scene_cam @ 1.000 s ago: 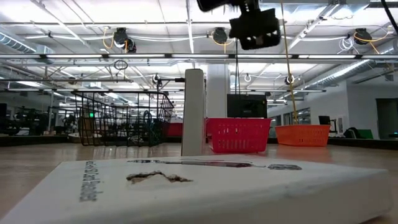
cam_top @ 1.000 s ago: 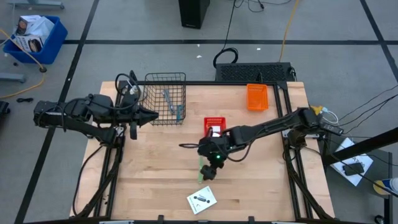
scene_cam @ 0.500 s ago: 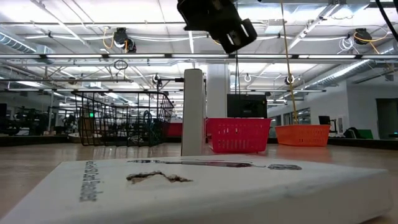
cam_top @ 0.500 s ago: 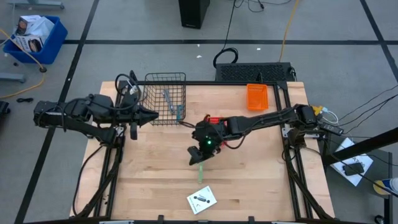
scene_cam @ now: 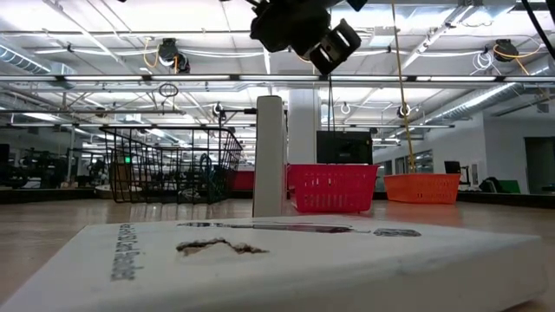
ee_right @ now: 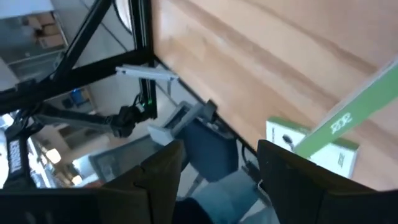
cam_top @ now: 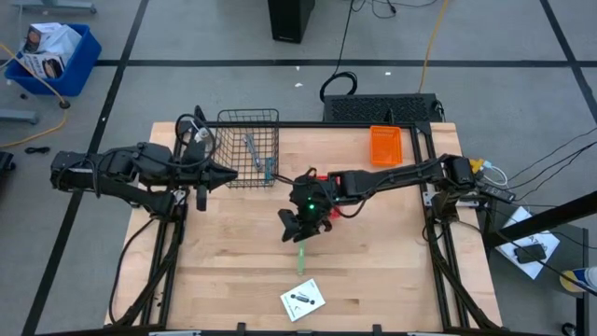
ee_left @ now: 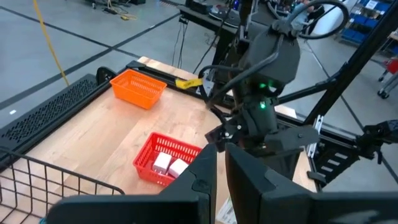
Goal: Pick and place items into bin
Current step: Put the top white card reader box into the orange bin
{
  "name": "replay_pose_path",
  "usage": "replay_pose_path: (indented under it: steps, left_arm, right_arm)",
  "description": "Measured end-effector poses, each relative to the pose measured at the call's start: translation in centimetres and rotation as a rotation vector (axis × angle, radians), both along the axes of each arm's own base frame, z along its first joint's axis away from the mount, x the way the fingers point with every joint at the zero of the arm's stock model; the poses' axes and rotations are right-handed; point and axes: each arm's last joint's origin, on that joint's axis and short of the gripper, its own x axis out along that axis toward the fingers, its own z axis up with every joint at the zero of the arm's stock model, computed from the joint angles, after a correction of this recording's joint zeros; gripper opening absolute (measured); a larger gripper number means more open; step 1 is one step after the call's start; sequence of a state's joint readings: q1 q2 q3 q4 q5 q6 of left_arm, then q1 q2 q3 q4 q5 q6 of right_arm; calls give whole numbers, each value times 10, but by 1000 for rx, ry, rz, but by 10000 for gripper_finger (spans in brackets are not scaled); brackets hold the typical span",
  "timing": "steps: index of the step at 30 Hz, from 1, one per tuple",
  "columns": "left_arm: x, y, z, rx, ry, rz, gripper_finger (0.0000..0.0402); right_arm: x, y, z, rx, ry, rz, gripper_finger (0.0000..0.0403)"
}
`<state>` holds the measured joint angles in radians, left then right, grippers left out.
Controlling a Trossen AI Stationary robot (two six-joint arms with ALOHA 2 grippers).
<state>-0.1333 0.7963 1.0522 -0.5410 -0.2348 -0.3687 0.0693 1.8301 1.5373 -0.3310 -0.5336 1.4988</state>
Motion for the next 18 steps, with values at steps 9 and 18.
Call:
replay_pose_path:
  steps: [9,18]
  left_arm:
    - [0,0,-1,-2,7,5,37]
    - [0,1,-1,4,6,29,37]
  right_arm:
    - [-3,-3,-14,48,133,27,201]
    - [6,4,-51,148,263,118,226]
